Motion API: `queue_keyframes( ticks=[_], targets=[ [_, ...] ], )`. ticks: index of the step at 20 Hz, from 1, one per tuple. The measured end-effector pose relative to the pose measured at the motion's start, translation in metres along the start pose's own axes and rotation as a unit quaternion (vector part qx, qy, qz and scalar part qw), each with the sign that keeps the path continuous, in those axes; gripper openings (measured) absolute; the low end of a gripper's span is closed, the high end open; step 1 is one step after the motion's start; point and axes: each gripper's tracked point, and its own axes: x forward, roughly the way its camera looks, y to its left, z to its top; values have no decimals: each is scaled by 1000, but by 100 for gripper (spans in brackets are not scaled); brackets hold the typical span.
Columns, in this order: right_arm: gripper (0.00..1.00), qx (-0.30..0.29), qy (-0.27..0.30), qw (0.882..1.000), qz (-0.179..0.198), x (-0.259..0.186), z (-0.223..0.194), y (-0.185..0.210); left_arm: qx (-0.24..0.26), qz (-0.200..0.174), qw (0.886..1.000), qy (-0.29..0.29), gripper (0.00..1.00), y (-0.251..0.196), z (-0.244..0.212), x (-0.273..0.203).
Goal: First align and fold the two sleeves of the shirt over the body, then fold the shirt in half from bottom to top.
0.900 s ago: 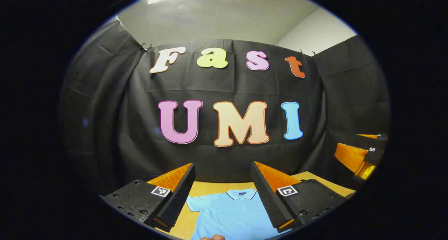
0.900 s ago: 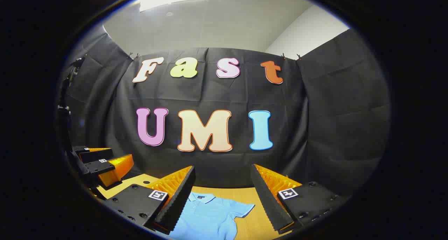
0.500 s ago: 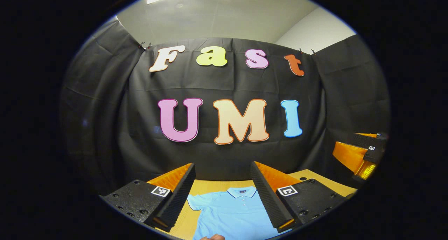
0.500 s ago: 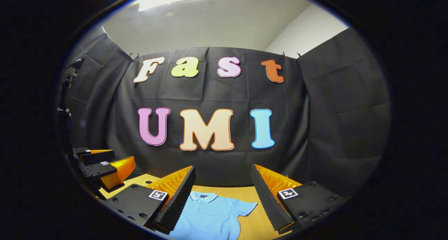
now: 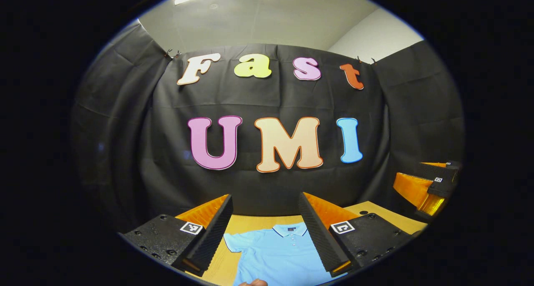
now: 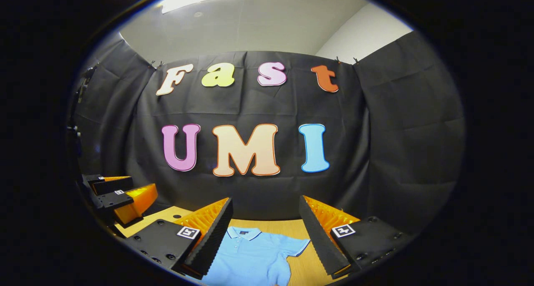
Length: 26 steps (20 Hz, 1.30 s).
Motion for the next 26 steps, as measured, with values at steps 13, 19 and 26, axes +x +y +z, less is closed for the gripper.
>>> queue_keyframes(
  ticks=[13,19,26],
  targets=[
    [99,-44,55,996,-61,124,-95,-43,9,6,1000,3,95,35,-13,34],
    [99,-42,132,986,-89,175,-177,-74,16,25,999,11,95,58,-22,47],
    [99,-48,215,968,-120,211,-271,-109,26,42,999,17,94,81,-32,63]
  ],
)
